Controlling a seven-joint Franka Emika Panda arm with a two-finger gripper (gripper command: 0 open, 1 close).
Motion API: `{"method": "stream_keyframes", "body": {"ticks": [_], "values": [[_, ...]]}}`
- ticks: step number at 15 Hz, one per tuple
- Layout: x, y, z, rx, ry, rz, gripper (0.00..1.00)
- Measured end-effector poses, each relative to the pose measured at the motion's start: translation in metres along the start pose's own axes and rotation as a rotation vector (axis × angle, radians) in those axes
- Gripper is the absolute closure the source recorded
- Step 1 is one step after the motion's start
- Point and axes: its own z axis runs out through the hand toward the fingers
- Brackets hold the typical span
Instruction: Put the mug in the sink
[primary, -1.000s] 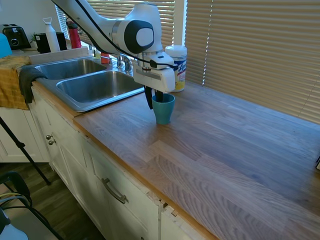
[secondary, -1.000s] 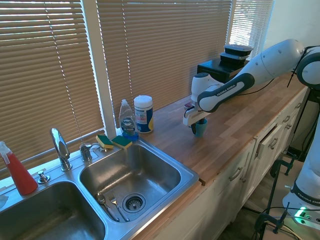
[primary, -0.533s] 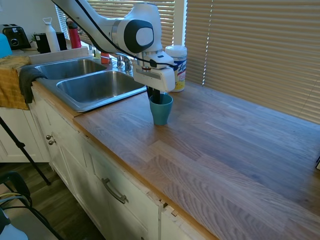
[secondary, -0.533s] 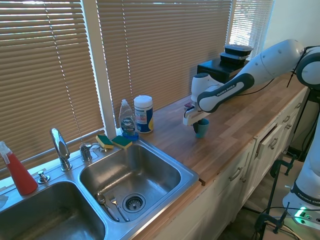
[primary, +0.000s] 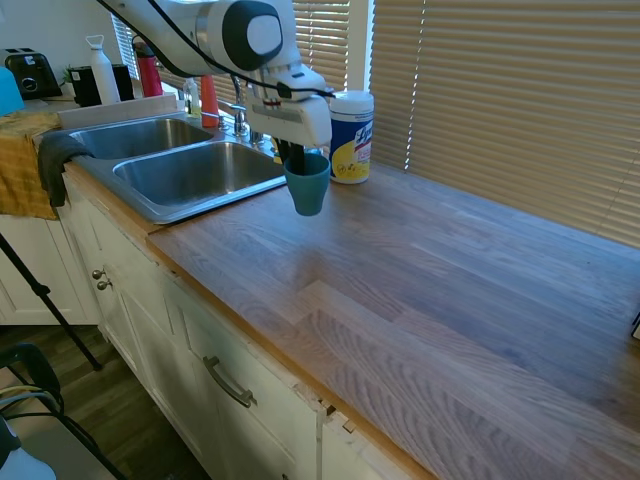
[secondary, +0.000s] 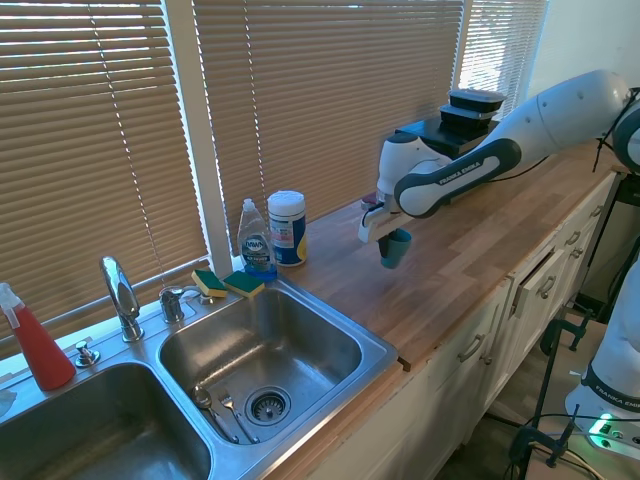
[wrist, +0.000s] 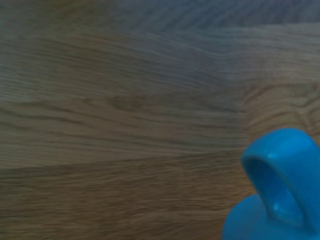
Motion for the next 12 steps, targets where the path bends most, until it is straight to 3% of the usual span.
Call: {"method": "stream_keyframes", "body": {"ticks": [5, 12], "values": [[-0.079, -0.077, -0.047, 0.064, 0.057, -0.103, 1.0], [-0.174, -0.179, 0.003, 0.074, 0.056, -0.284, 1.0]]}}
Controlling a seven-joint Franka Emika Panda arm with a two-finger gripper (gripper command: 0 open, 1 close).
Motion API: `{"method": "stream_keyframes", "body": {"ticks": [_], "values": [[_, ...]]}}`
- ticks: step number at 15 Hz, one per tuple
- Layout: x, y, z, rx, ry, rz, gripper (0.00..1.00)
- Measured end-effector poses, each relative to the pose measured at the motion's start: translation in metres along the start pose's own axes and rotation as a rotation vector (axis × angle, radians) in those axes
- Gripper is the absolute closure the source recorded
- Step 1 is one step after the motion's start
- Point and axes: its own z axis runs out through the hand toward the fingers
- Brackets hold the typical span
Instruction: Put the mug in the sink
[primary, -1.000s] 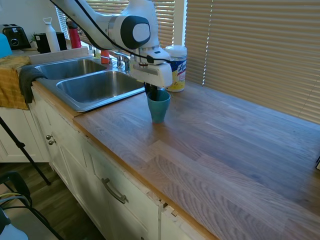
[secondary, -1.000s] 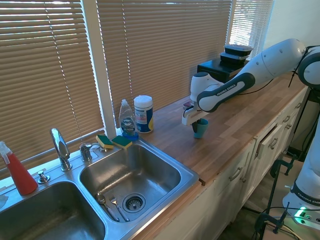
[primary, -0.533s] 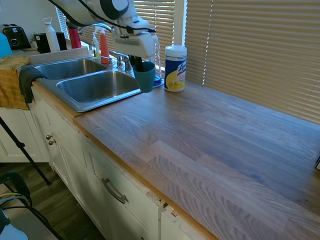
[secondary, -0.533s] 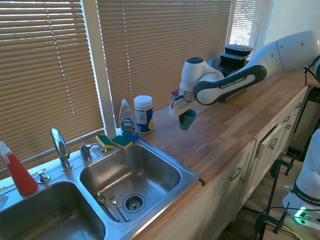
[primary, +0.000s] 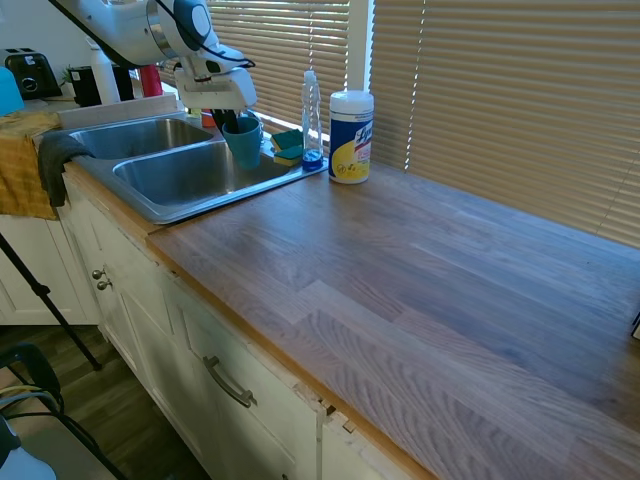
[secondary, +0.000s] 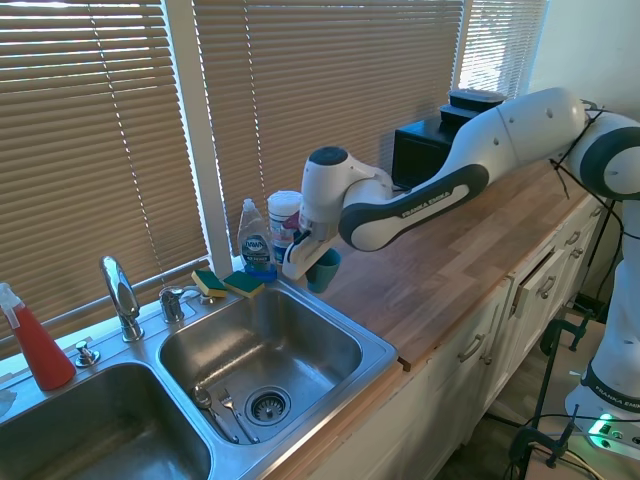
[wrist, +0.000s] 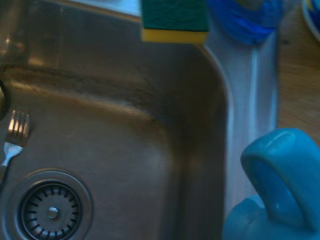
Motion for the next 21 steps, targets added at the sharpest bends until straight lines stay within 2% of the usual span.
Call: {"method": "stream_keyframes", "body": {"ticks": [4, 7, 9, 15, 21], "values": [[-0.038, -0.043, 0.039, 0.003, -0.031, -0.065, 1.0], [-0.046, -0.058, 0.086, -0.012, -0.055, -0.093, 1.0], [-0.044, -0.06, 0.092, -0.007, -0.06, -0.096, 1.0], [-0.058, -0.074, 0.149, 0.006, -0.075, -0.099, 1.0], [-0.071, -0.086, 0.208, -0.046, -0.119, -0.124, 1.0]]}}
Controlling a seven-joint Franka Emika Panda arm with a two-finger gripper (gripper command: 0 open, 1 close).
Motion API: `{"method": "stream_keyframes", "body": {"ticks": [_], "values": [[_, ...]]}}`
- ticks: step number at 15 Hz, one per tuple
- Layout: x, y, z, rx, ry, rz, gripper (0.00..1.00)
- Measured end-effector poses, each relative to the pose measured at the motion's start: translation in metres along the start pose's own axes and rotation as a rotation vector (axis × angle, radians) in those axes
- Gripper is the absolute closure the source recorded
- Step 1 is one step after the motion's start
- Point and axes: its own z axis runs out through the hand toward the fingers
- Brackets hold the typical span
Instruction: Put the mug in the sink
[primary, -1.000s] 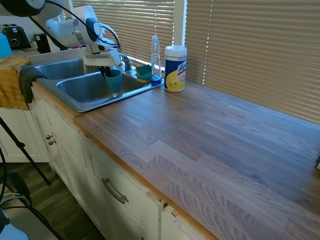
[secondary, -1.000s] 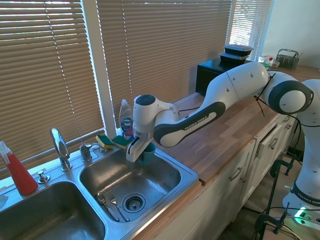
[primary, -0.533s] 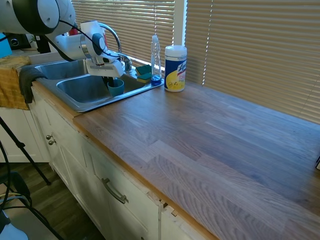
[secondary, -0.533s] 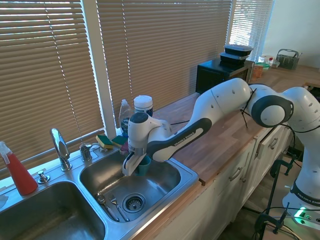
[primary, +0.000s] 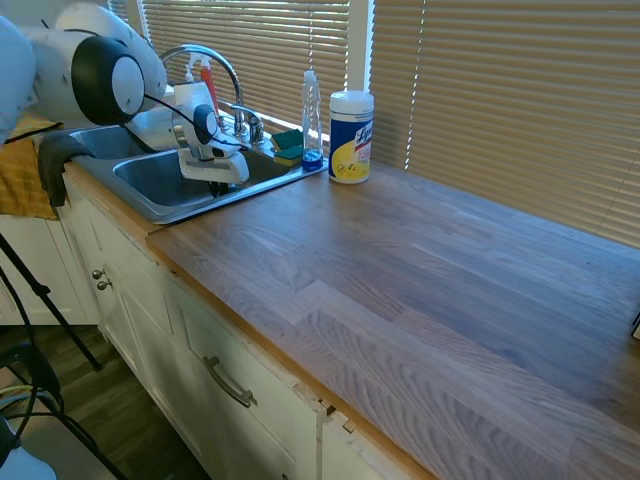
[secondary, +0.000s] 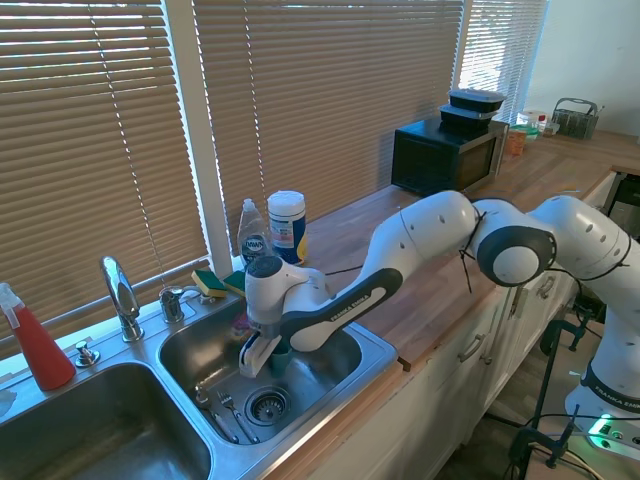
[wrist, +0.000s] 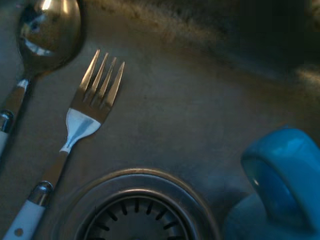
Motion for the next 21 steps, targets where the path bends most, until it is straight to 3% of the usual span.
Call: {"method": "stream_keyframes", "body": {"ticks": [3, 4, 16, 21], "values": [[0.004, -0.003, 0.014, -0.013, -0.017, 0.004, 1.0], [0.005, -0.004, 0.017, -0.014, -0.022, 0.005, 0.0], [0.005, -0.014, 0.017, 0.002, -0.03, 0.002, 0.0], [0.021, -0.015, -0.018, 0.03, -0.009, 0.018, 0.0]]}}
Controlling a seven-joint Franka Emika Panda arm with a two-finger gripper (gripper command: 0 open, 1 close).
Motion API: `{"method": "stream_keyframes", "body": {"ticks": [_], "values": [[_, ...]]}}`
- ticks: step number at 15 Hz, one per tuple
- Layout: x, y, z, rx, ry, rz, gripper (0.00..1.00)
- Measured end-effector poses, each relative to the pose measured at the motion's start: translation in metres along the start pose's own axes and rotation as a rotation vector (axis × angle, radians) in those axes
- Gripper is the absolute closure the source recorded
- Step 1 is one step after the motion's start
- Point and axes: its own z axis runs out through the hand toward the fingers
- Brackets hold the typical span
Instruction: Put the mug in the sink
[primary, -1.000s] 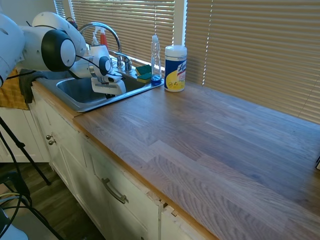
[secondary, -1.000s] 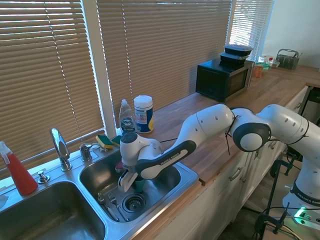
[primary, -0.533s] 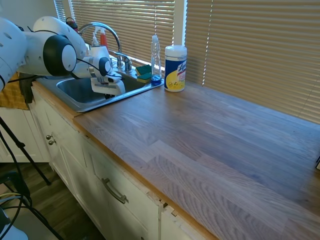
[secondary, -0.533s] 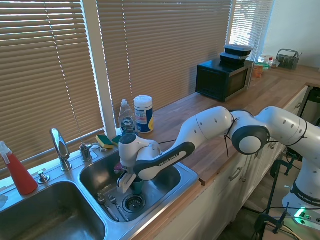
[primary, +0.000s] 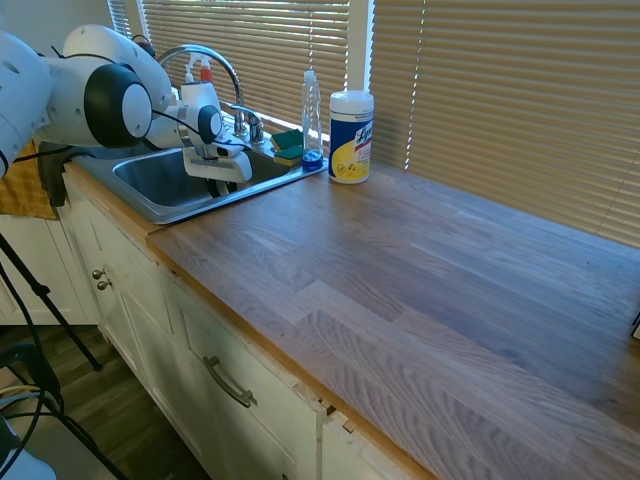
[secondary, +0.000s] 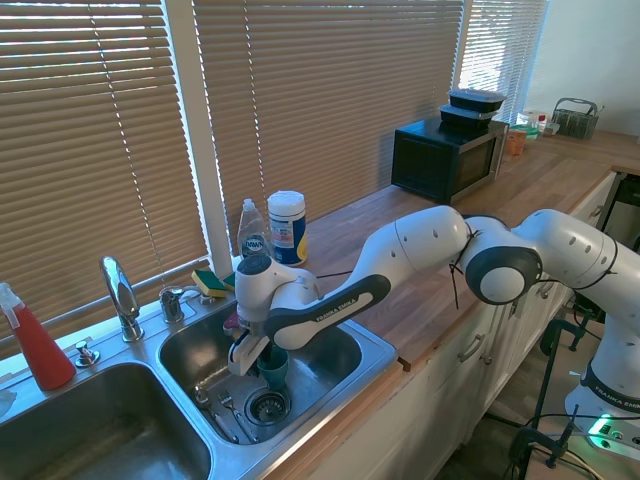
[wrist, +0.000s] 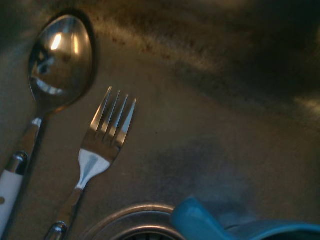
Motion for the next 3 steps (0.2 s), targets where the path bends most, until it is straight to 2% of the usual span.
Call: {"method": "stream_keyframes", "body": {"ticks": [3], "values": [[0.007, 0.007, -0.037, 0.002, 0.01, 0.013, 0.0]]}}
